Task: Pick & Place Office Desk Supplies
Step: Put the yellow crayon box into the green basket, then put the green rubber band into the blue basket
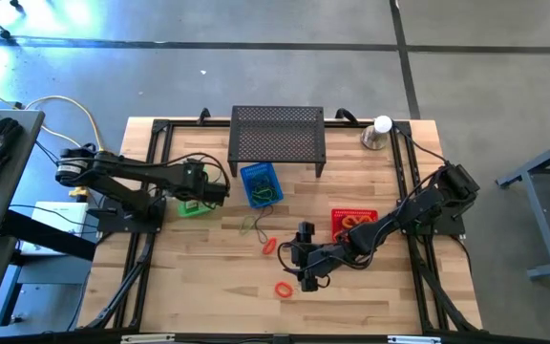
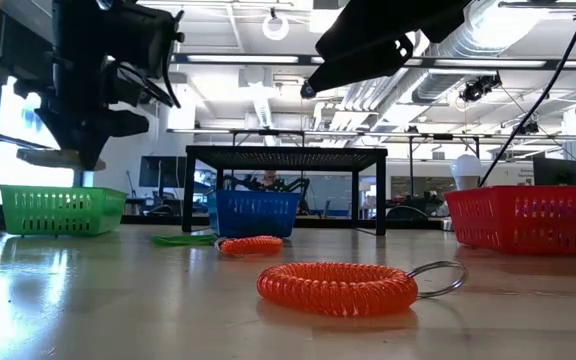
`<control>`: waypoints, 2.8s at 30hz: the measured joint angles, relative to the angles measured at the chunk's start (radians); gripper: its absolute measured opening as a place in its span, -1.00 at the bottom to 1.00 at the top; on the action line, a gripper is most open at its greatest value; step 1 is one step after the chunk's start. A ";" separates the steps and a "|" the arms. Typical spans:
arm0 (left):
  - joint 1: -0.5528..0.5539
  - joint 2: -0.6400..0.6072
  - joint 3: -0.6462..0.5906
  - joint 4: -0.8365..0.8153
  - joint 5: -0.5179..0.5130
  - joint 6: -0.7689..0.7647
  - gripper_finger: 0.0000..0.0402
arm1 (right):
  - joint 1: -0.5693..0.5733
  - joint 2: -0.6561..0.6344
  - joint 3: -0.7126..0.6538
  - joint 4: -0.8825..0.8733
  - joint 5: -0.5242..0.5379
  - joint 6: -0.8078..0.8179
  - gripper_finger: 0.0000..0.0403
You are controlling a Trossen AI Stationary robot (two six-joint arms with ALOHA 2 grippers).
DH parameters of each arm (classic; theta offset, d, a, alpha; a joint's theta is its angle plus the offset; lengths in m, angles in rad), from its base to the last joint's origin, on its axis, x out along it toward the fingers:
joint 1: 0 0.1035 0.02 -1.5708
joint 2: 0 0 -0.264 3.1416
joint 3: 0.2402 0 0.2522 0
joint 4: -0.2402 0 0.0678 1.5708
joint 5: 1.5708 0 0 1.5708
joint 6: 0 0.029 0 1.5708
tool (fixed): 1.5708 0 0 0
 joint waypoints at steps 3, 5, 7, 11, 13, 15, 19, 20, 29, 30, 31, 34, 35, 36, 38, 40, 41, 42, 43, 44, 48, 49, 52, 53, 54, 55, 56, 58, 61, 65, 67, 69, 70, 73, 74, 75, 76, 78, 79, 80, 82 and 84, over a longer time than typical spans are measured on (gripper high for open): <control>0.000 0.000 0.000 0.000 0.000 0.000 -0.23 | 0.000 0.000 0.000 -0.002 0.000 0.000 0.44; -0.002 0.000 0.000 -0.001 0.000 0.008 -0.14 | 0.000 0.000 0.000 -0.002 0.000 0.000 0.44; -0.002 0.000 0.000 0.000 -0.001 0.021 -0.07 | 0.000 0.000 0.000 -0.002 0.000 0.000 0.44; -0.002 0.000 0.000 -0.005 -0.032 0.039 0.03 | 0.000 0.000 0.000 -0.001 0.000 0.000 0.44; -0.002 -0.004 0.005 -0.006 -0.038 0.078 0.04 | 0.000 0.000 0.000 -0.001 0.000 0.000 0.44; -0.003 -0.014 0.022 -0.007 -0.039 0.101 0.04 | 0.000 0.000 0.000 -0.001 0.000 0.000 0.44; -0.053 -0.046 0.070 -0.001 -0.040 0.165 0.04 | 0.000 0.000 0.000 -0.001 0.000 -0.001 0.44; -0.076 -0.053 0.079 0.017 -0.040 0.205 0.04 | 0.000 0.000 0.000 -0.001 0.000 -0.002 0.44; -0.350 -0.025 0.081 0.336 -0.022 0.495 0.04 | 0.000 0.000 0.000 -0.001 0.000 -0.001 0.44; -0.377 -0.010 0.081 0.351 -0.022 0.506 0.04 | 0.000 0.000 0.000 -0.001 0.000 0.000 0.44; -0.401 0.005 0.081 0.364 -0.022 0.511 0.04 | 0.000 0.000 0.000 -0.001 0.000 0.000 0.44; -0.455 0.055 0.080 0.386 -0.002 0.518 0.04 | 0.002 0.000 0.000 0.000 0.000 0.000 0.44; -0.464 0.070 0.080 0.392 0.023 0.524 0.04 | 0.002 0.000 0.000 -0.001 0.000 0.000 0.44; -0.467 0.085 0.080 0.403 0.046 0.525 0.04 | 0.002 0.000 0.000 -0.001 0.000 0.000 0.44; -0.464 0.119 0.080 0.441 0.094 0.542 0.04 | 0.002 0.000 0.000 0.000 0.000 0.000 0.44; -0.445 0.151 0.079 0.489 0.163 0.595 0.04 | 0.002 0.000 0.000 0.000 0.000 0.000 0.44; -0.432 0.170 0.079 0.521 0.207 0.630 0.04 | 0.002 0.000 0.000 0.000 0.000 0.000 0.44; -0.417 0.189 0.079 0.553 0.252 0.669 0.04 | 0.002 0.000 0.000 0.000 0.000 0.000 0.44; -0.399 0.205 0.079 0.582 0.285 0.703 0.04 | 0.001 0.000 0.000 0.000 0.000 0.000 0.44; -0.380 0.219 0.079 0.610 0.302 0.724 0.04 | 0.001 0.000 0.000 0.000 0.000 0.000 0.44; -0.294 0.262 0.079 0.656 0.312 0.710 0.04 | 0.001 0.000 0.000 0.000 0.000 -0.001 0.44; -0.269 0.270 0.079 0.651 0.312 0.686 0.04 | 0.001 0.000 0.000 0.000 0.000 -0.001 0.44; -0.211 0.288 0.079 0.651 0.312 0.599 0.04 | 0.002 0.000 0.000 -0.001 0.000 -0.001 0.44; -0.195 0.294 0.079 0.654 0.312 0.561 0.04 | 0.002 0.000 0.000 -0.002 0.000 -0.003 0.44; -0.182 0.297 0.079 0.655 0.312 0.523 0.04 | 0.002 0.000 0.000 -0.003 0.000 -0.003 0.44; -0.170 0.301 0.079 0.653 0.312 0.497 0.04 | 0.002 0.000 0.000 -0.006 0.000 -0.003 0.44; -0.162 0.306 0.079 0.655 0.312 0.478 0.04 | 0.002 0.000 0.000 -0.010 0.000 -0.003 0.44; -0.154 0.311 0.079 0.652 0.313 0.450 0.04 | 0.002 0.000 0.000 -0.020 0.000 0.005 0.44; -0.154 0.322 0.079 0.666 0.316 0.444 0.04 | 0.002 0.000 0.000 -0.027 0.000 0.017 0.44; -0.160 0.342 0.080 0.690 0.328 0.451 0.04 | 0.002 0.000 0.000 -0.026 0.000 0.019 0.44; -0.161 0.347 0.078 0.683 0.330 0.452 0.04 | 0.002 0.000 0.000 -0.023 0.000 0.019 0.44; -0.162 0.356 0.079 0.699 0.319 0.451 0.04 | 0.002 0.000 0.000 -0.022 0.000 0.019 0.44; -0.161 0.358 0.079 0.692 0.311 0.451 0.04 | 0.002 0.000 0.000 -0.021 0.000 0.019 0.44; -0.161 0.371 0.081 0.703 0.294 0.449 0.04 | 0.002 0.000 0.000 -0.020 0.000 0.019 0.44; -0.161 0.372 0.081 0.703 0.293 0.448 0.04 | 0.002 0.000 0.000 -0.020 0.000 0.018 0.44; -0.161 0.375 0.081 0.705 0.292 0.448 0.04 | 0.002 0.000 0.000 -0.020 0.000 0.018 0.44; -0.161 0.379 0.081 0.707 0.291 0.448 0.04 | 0.002 0.000 0.000 -0.020 0.000 0.018 0.44; -0.161 0.381 0.081 0.708 0.289 0.448 0.04 | 0.002 0.000 0.000 -0.022 0.000 0.018 0.44; -0.161 0.381 0.081 0.708 0.289 0.446 0.04 | 0.002 0.000 0.000 -0.022 0.000 0.018 0.44; -0.161 0.381 0.081 0.707 0.289 0.438 0.04 | 0.002 0.000 0.000 -0.022 0.000 0.018 0.44; -0.162 0.381 0.081 0.704 0.289 0.416 0.04 | 0.002 0.000 0.000 -0.023 0.000 0.018 0.44; -0.162 0.382 0.081 0.702 0.291 0.424 0.04 | 0.002 0.000 0.000 -0.025 0.000 0.018 0.44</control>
